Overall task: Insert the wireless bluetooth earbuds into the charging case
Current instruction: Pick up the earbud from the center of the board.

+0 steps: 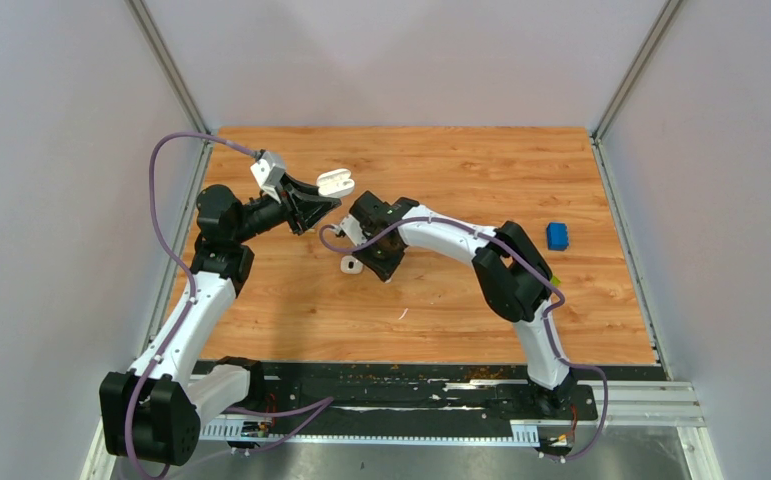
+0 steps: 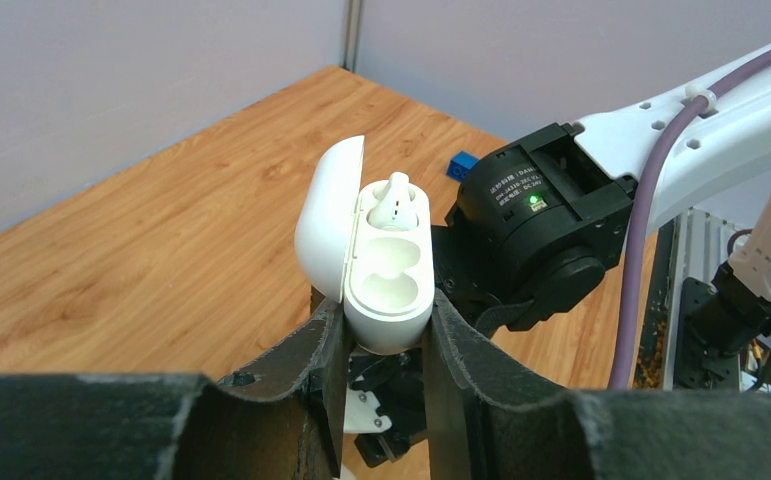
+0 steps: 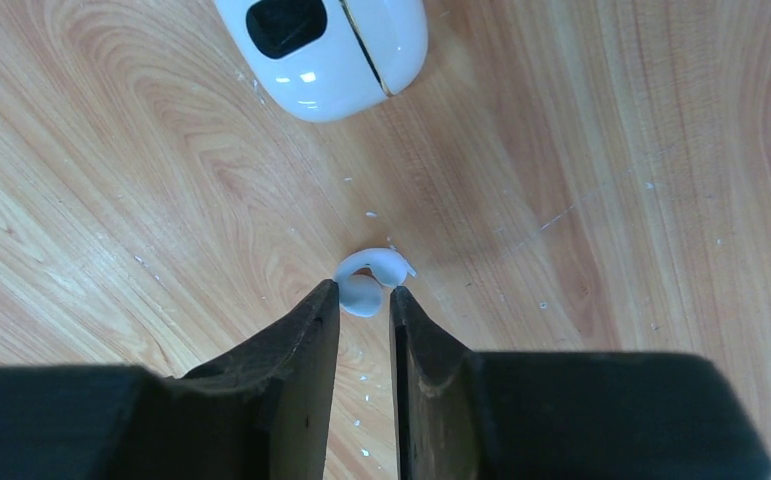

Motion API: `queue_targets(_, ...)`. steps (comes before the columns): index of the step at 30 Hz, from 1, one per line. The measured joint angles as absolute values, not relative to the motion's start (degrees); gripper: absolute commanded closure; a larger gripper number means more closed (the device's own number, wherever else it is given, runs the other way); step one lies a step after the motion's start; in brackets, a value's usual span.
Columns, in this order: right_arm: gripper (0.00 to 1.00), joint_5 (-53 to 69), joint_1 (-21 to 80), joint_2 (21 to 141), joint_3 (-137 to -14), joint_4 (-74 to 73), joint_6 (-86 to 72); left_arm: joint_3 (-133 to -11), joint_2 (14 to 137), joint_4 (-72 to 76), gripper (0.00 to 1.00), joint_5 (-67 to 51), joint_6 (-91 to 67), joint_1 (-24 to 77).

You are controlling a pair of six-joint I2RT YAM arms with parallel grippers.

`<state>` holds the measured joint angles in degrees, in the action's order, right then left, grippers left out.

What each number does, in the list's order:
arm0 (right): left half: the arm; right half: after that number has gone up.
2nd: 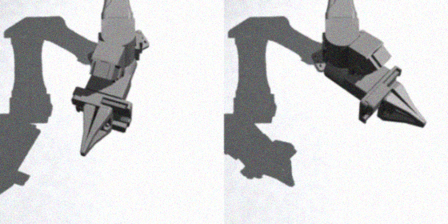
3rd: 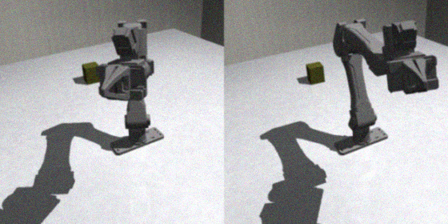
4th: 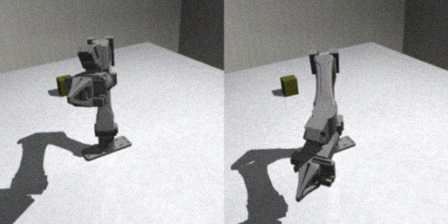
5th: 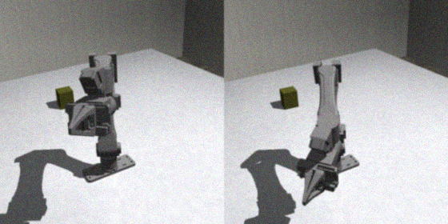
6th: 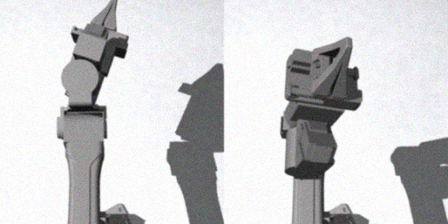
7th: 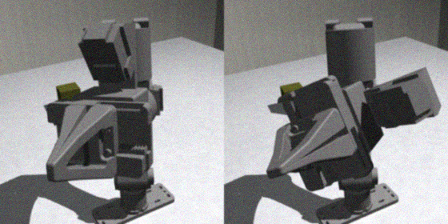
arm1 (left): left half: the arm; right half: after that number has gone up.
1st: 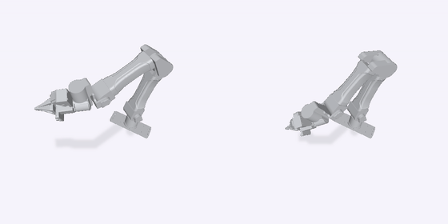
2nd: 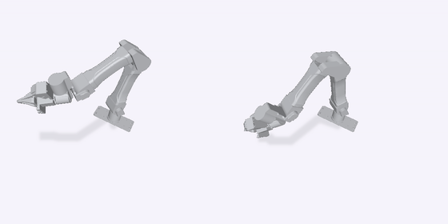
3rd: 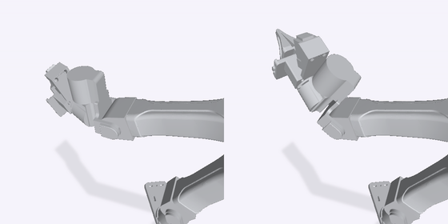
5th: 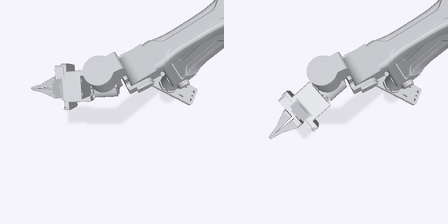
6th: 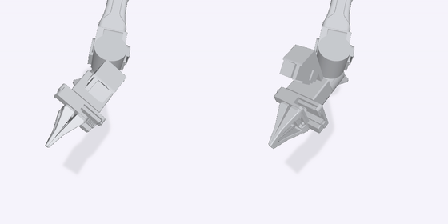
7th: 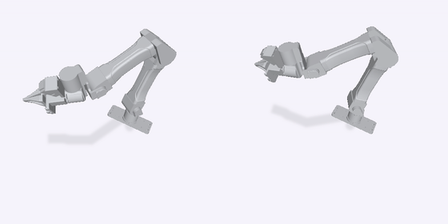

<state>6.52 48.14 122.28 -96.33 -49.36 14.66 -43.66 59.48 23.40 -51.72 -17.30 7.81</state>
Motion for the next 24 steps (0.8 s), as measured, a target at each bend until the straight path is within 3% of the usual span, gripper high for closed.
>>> queue_targets(8, 0.74, 7.4, 47.4, 122.3, -96.4, -49.4, 14.6, -43.4, 59.5, 23.4, 1.0, -51.7, -17.5, 7.8)
queue_targets(12, 0.69, 7.6, 47.4, 122.3, -97.0, -49.6, 14.6, -43.4, 59.5, 23.4, 1.0, -51.7, -17.6, 7.8)
queue_targets(16, 0.8, 7.9, 47.6, 122.2, -98.1, -49.9, 14.6, -43.4, 59.5, 23.5, 1.0, -51.7, -17.7, 7.8)
queue_targets(24, 0.84, 9.1, 48.0, 122.2, -98.1, -50.5, 13.2, -43.4, 59.5, 23.9, 1.0, -51.7, -17.9, 7.8)
